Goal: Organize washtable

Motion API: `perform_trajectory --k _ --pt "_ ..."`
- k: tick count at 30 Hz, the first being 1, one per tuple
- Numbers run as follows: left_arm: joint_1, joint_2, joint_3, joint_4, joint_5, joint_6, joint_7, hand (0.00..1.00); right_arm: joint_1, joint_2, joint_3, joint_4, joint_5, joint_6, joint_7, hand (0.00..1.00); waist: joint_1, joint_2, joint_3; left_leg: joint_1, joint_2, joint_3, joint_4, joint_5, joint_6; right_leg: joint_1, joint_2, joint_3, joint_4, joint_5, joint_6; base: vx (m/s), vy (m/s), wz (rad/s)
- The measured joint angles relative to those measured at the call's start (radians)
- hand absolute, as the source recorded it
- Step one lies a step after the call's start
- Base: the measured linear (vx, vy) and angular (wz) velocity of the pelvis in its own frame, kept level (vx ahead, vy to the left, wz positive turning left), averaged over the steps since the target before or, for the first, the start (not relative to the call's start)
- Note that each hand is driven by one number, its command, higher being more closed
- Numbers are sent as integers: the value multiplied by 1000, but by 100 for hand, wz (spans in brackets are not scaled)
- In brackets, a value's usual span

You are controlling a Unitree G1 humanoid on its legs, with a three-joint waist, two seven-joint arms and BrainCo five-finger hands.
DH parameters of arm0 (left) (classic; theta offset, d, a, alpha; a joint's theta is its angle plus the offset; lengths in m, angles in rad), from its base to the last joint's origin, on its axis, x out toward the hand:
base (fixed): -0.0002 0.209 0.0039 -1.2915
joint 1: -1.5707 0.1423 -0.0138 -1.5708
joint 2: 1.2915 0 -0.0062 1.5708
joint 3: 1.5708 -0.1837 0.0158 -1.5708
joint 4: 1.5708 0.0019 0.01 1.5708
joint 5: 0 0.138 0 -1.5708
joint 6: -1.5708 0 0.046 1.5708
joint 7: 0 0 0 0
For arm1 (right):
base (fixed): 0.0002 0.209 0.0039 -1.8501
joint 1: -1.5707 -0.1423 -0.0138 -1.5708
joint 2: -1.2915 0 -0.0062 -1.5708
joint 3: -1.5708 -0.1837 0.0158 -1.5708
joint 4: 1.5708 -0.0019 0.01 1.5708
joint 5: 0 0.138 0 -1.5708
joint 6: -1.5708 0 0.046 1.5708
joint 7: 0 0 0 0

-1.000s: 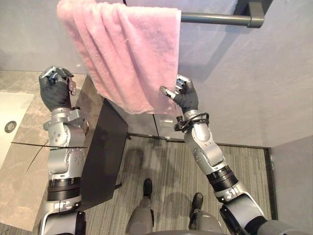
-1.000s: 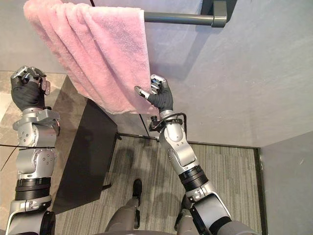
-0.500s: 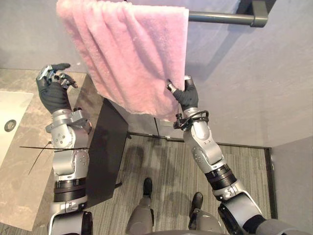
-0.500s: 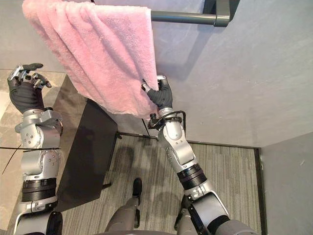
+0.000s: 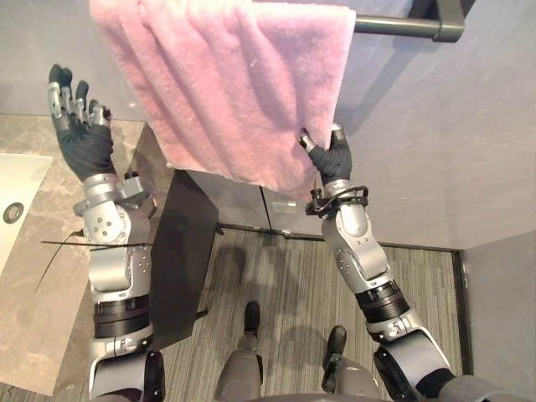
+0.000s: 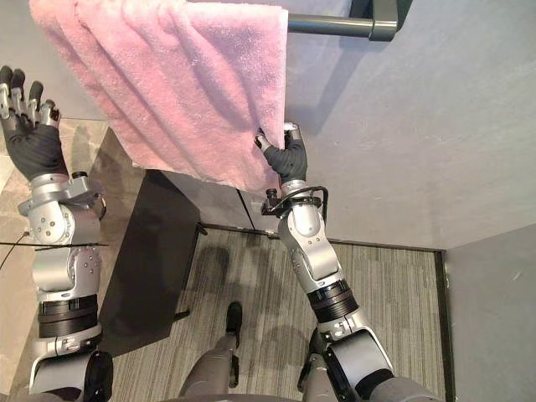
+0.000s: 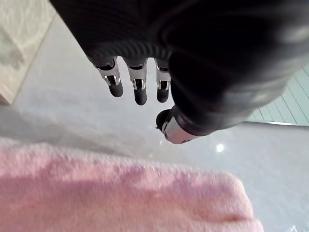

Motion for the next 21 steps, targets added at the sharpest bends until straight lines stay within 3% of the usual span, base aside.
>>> perform_trajectory --k 2,5,8,13,14,21 --pt "-13 82 -85 18 -36 0 -31 0 11 0 2 -40 2 0 11 100 0 0 0 -3 2 3 0 0 0 -5 0 1 3 0 0 14 6 -5" --pt "-51 276 -262 34 -229 3 -132 0 29 -3 5 -87 5 0 20 100 10 -1 0 -3 6 26 0 0 0 -21 -1 14 16 -1 -1 7 5 -13" --pt "-84 321 -324 32 -364 2 -192 0 56 -17 20 -108 17 0 20 100 21 -1 0 2 8 41 1 0 0 -22 -4 19 24 -2 -2 1 8 -6" --pt "-138 371 -448 32 -407 2 -203 0 59 -33 82 -177 36 -1 20 100 21 -2 0 2 8 63 0 -1 0 -27 -10 19 32 -2 -3 -1 5 -1" --pt "-151 379 -462 32 -411 1 -208 100 59 -33 92 -190 37 -3 20 100 21 -3 0 0 8 76 0 -2 0 -34 -14 21 39 -2 -2 1 23 -8" --pt "-208 365 -490 40 -385 -4 -171 100 62 -37 118 -217 41 -20 19 100 21 -13 -2 -11 15 107 1 -2 2 -49 -18 27 45 -2 -2 16 7 -2"
